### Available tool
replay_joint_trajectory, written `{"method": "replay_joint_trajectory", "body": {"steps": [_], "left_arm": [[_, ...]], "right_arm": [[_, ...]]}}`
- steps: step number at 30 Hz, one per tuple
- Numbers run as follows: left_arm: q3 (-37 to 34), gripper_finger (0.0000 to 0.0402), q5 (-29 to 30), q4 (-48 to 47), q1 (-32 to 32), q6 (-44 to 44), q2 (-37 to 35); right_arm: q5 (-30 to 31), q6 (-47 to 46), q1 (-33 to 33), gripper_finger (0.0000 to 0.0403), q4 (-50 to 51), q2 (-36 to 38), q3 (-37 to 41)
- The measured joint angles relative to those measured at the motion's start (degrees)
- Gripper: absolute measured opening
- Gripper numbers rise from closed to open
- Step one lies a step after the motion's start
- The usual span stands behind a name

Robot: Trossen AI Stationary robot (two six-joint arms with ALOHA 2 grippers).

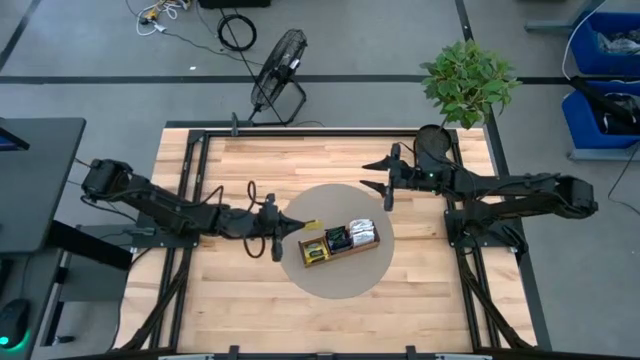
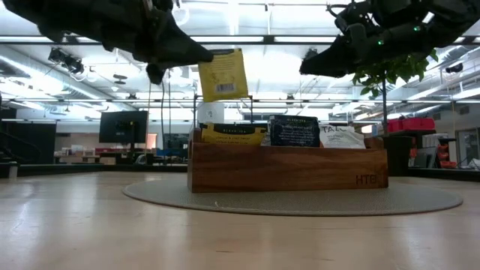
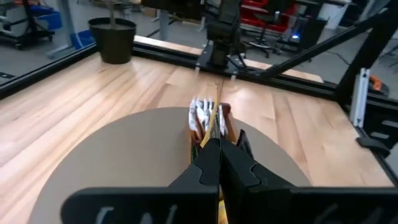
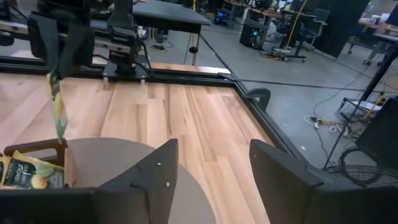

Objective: Pick & Place Tea
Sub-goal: Put the yellow tea bag into the left section of the wooden organizer

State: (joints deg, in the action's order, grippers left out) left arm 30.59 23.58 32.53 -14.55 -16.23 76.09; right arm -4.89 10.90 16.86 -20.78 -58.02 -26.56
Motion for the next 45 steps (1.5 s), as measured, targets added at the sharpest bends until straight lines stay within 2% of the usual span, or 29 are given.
{"method": "replay_joint_trajectory", "body": {"steps": [6, 16, 23, 26, 38, 45], "left_arm": [[0.0, 0.0001, 2.5, -1.2, -2.4, -1.8, 1.4], [5.7, 0.0001, 3.8, -1.2, -4.6, -0.8, 11.2], [8.7, 0.0001, 6.4, -7.8, -6.7, -4.5, 14.3], [9.0, 0.0001, 6.3, -8.7, -6.7, -7.2, 14.9], [9.0, 0.0001, 6.0, -14.5, -6.1, -8.0, 16.1], [8.9, 0.0009, 3.6, -13.2, -5.9, -7.9, 17.8]], "right_arm": [[0.0, -1.1, 0.0, 0.0208, 0.1, 0.0, 0.0], [1.0, -1.7, 0.0, 0.0208, 0.7, 0.0, 0.0], [1.4, -1.6, 0.0, 0.0208, 1.4, 0.0, 0.1], [1.4, -1.6, 0.0, 0.0208, 1.4, 0.0, 0.1], [1.4, -1.6, 0.0, 0.0208, 1.5, 0.0, 0.1], [1.4, -1.9, 0.0, 0.0208, 1.7, 0.0, 0.1]]}}
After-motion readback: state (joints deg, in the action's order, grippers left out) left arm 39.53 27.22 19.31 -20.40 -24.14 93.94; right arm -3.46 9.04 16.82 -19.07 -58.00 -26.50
